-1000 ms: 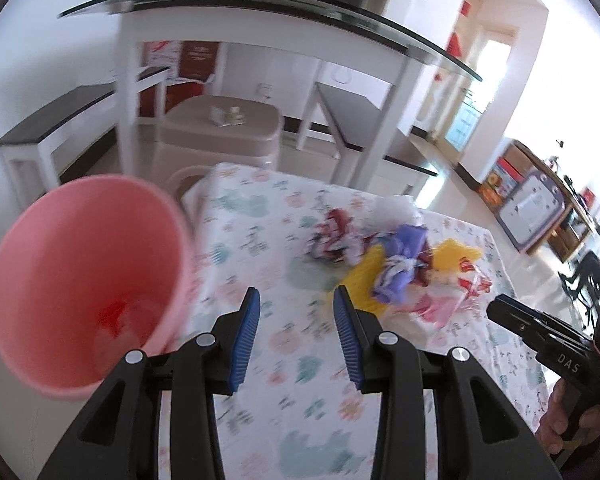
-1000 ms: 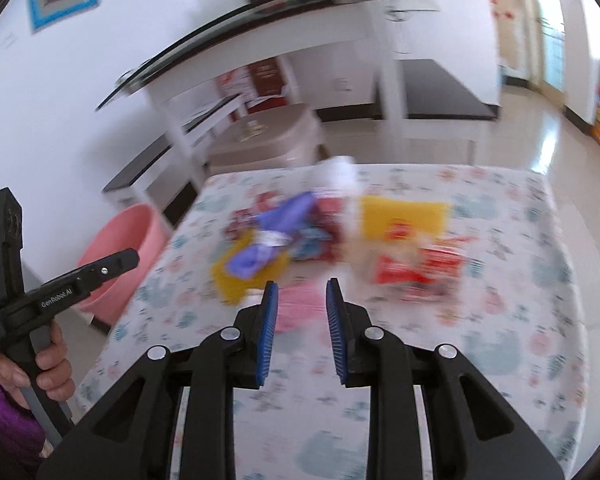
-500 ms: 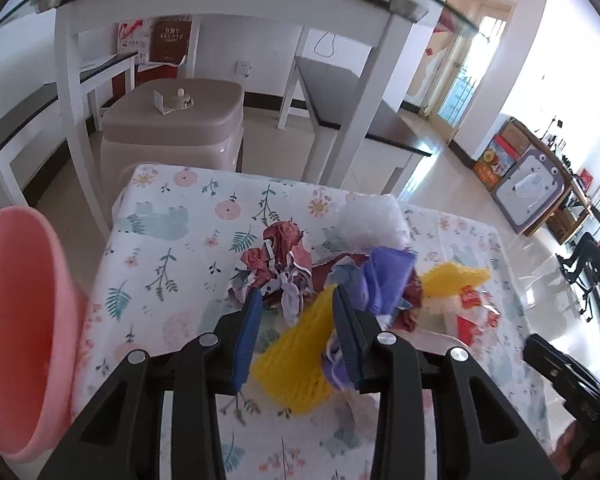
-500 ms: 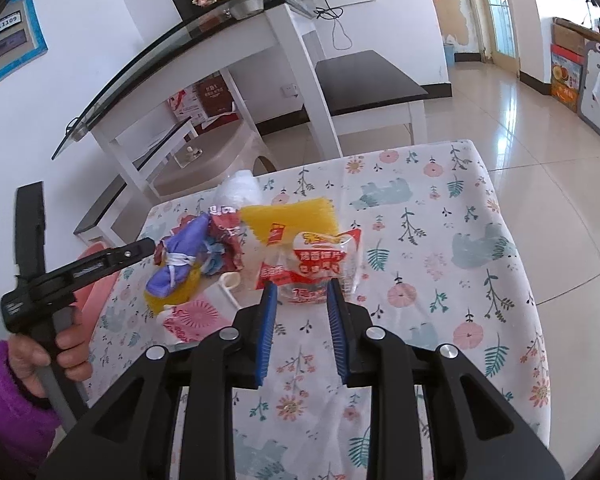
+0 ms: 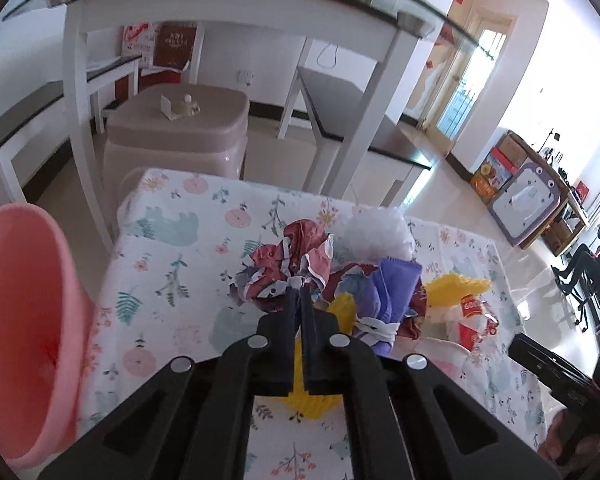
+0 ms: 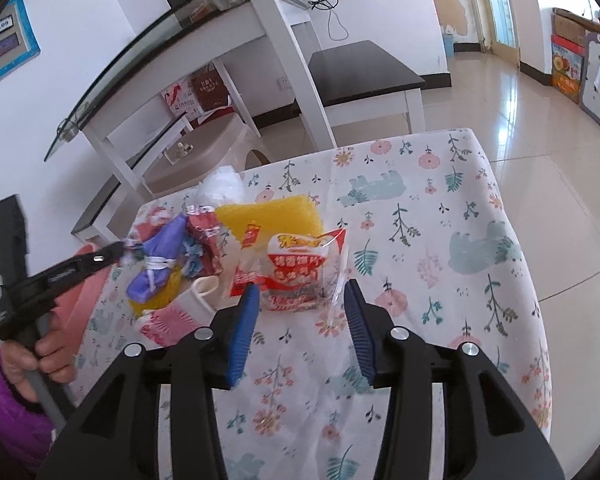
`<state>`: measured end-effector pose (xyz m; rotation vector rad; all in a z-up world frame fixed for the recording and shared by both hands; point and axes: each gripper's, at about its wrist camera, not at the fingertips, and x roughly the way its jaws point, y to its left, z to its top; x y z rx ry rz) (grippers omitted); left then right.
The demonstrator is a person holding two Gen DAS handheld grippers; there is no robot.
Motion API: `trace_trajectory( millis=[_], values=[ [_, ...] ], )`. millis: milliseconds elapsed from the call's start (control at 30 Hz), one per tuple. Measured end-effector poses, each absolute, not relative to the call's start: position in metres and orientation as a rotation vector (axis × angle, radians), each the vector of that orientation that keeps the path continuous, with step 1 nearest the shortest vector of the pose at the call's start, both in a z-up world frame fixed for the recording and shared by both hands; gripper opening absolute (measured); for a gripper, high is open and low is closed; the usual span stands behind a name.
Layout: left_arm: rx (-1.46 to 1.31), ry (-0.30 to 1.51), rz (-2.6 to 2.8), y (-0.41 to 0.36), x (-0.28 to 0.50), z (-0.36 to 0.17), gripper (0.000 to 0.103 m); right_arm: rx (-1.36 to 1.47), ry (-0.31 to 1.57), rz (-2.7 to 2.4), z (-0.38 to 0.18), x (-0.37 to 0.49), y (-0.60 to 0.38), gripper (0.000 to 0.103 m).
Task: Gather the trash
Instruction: 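Grasp the red patterned wrapper with the left gripper while the right gripper grasps the snack bag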
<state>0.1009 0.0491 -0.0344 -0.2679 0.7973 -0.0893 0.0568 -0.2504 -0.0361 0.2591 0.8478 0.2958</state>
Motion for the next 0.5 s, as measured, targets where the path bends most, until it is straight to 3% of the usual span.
trace_trajectory(
  millis=[300, 333, 500],
  values=[
    [-0.299, 0.774, -0.081, 0.069, 0.069, -0.022, 0.001, 0.287, 0.822, 0.381, -0.016, 0.094, -0.254, 0.046],
    [-0.306, 0.775, -0.080, 0.070, 0.068, -0.022, 0.001, 0.307, 0.844, 0.403, -0.020, 0.104, -0.257, 0.051],
    [-0.319, 0.773, -0.076, 0.074, 0.061, -0.019, 0.001, 0.484, 0.990, 0.470, -0.057, 0.122, -0.268, 0.051]
  ],
)
